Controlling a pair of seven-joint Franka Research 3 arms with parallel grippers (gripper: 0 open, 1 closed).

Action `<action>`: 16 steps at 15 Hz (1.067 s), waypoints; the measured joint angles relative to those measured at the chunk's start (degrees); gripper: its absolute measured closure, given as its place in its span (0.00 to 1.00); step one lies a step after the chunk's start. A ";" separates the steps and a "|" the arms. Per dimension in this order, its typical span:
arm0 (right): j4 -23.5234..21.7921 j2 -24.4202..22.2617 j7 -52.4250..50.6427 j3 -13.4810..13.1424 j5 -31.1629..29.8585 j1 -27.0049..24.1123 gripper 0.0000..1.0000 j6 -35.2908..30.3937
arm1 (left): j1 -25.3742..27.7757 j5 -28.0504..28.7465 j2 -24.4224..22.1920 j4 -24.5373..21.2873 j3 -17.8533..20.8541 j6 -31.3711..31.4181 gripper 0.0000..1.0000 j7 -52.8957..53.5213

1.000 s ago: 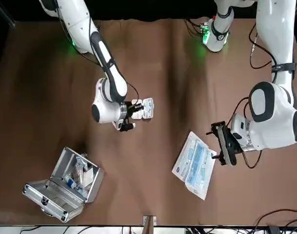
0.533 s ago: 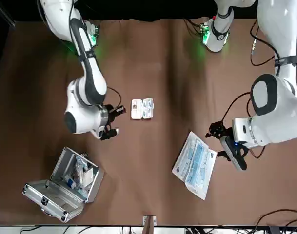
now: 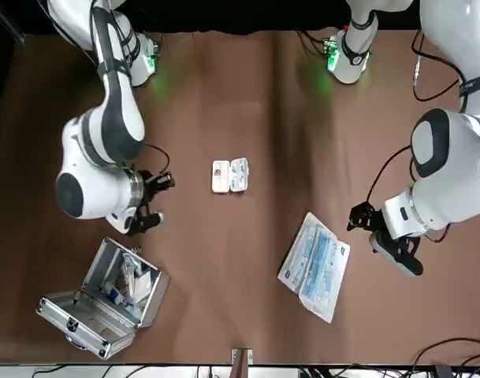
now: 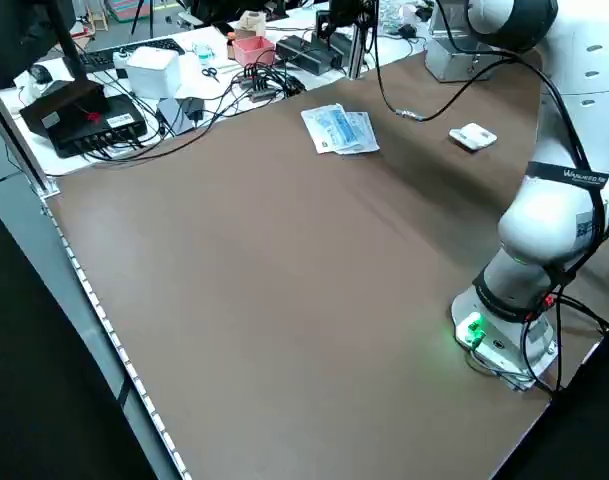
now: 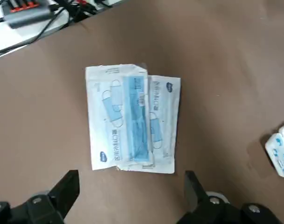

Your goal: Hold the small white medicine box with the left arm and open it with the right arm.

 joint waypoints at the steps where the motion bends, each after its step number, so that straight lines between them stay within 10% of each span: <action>1: 1.62 0.00 0.00 -1.21 -0.35 -0.01 0.68 -1.86 | 0.01 0.98 -0.17 -0.05 0.02 0.03 0.00 -1.24; 4: 6.01 -0.08 0.03 -4.68 -0.65 -0.20 0.52 -4.77 | 0.22 4.53 -1.46 -1.20 0.09 0.12 0.00 -6.52; 8: 8.17 -3.85 0.03 -8.94 -0.82 -0.44 0.03 -6.15 | 0.90 6.26 -7.62 -7.63 0.20 0.16 0.00 -20.00; 16: 8.17 -8.12 0.05 -14.33 -4.62 -1.37 0.01 -11.04 | 4.86 9.20 -22.54 -18.03 0.30 -5.87 0.00 -22.34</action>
